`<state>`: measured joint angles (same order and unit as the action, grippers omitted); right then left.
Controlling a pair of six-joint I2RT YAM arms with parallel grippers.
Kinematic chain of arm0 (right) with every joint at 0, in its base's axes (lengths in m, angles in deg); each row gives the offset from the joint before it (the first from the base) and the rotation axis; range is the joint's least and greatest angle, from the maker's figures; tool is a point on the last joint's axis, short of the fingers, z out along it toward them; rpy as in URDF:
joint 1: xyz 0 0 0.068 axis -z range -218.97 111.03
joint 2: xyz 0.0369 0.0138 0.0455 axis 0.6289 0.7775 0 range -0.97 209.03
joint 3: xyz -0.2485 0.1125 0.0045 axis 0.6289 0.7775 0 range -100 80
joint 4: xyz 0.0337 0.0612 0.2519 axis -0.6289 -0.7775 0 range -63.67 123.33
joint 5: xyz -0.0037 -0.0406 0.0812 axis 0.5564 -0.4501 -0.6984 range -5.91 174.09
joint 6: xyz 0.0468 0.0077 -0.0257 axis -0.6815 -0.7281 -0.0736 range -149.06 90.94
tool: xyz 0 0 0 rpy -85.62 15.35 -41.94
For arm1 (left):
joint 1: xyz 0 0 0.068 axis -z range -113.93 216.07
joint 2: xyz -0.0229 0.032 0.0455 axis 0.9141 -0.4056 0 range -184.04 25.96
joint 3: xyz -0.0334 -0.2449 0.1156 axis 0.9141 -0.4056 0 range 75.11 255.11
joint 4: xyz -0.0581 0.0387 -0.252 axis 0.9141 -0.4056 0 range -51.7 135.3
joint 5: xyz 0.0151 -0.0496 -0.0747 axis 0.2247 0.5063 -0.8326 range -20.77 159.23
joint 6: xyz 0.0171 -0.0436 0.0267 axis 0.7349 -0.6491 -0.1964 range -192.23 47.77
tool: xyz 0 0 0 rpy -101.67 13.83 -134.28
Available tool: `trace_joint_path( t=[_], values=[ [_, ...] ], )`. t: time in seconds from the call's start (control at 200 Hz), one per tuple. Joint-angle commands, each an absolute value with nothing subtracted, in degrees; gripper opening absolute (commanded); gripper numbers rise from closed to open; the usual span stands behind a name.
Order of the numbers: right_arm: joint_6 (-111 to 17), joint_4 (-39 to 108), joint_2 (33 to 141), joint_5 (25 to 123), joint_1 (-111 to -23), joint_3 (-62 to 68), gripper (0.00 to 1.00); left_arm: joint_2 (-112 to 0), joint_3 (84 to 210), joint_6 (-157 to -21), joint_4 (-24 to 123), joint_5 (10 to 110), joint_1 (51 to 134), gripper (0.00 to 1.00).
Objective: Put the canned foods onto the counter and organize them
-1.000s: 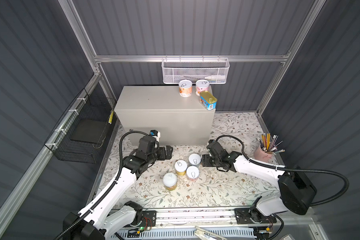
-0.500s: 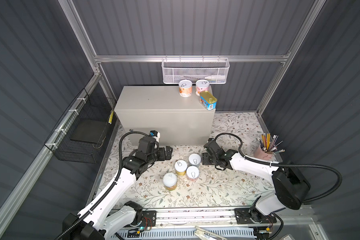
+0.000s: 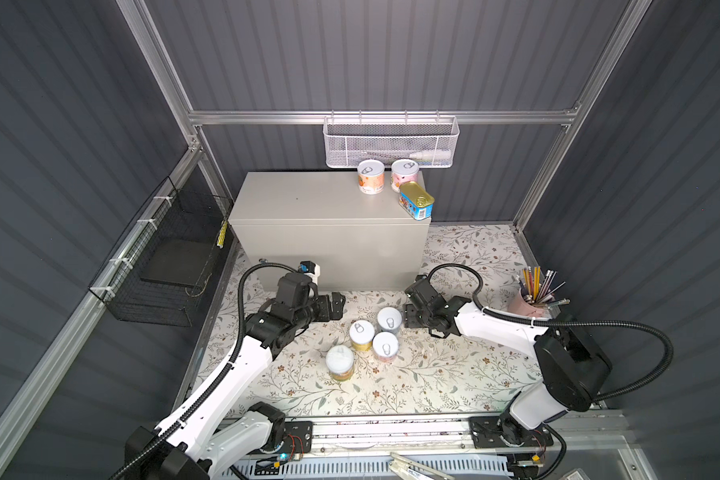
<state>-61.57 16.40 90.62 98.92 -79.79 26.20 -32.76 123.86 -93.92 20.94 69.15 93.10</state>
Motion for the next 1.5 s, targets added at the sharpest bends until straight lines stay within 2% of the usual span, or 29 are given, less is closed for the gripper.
trace_joint_path(
  t=[0.0, 0.17, 0.315, 0.485, 0.665, 1.126, 1.496],
  values=[
    [-61.36, 16.97, 91.42, 100.53, -79.27, 24.99, 0.73, -31.43, 123.10, -94.58, 19.89, 68.45, 93.37, 1.00],
    [-61.96, 16.06, 92.01, 99.83, -79.23, 24.32, 0.72, -30.96, 122.18, -94.89, 20.03, 68.17, 93.37, 1.00],
    [-62.11, 16.45, 90.76, 99.84, -79.23, 25.31, 0.63, -30.42, 121.24, -95.23, 20.89, 67.52, 93.36, 1.00],
    [-61.58, 17.04, 86.72, 99.16, -79.23, 27.06, 0.60, -30.52, 121.13, -94.87, 20.55, 67.83, 93.41, 1.00],
    [-60.94, 16.81, 83.57, 98.75, -79.14, 28.05, 0.60, -32.00, 121.26, -94.39, 20.04, 67.31, 93.80, 1.00],
    [-58.53, 13.02, 78.30, 90.18, -79.14, 27.88, 0.59, -32.81, 122.37, -96.18, 20.34, 63.43, 97.65, 1.00],
    [-58.96, 11.88, 72.75, 88.87, -79.05, 31.37, 0.59, -37.69, 125.13, -96.97, 19.26, 70.11, 108.64, 1.00]
  ],
)
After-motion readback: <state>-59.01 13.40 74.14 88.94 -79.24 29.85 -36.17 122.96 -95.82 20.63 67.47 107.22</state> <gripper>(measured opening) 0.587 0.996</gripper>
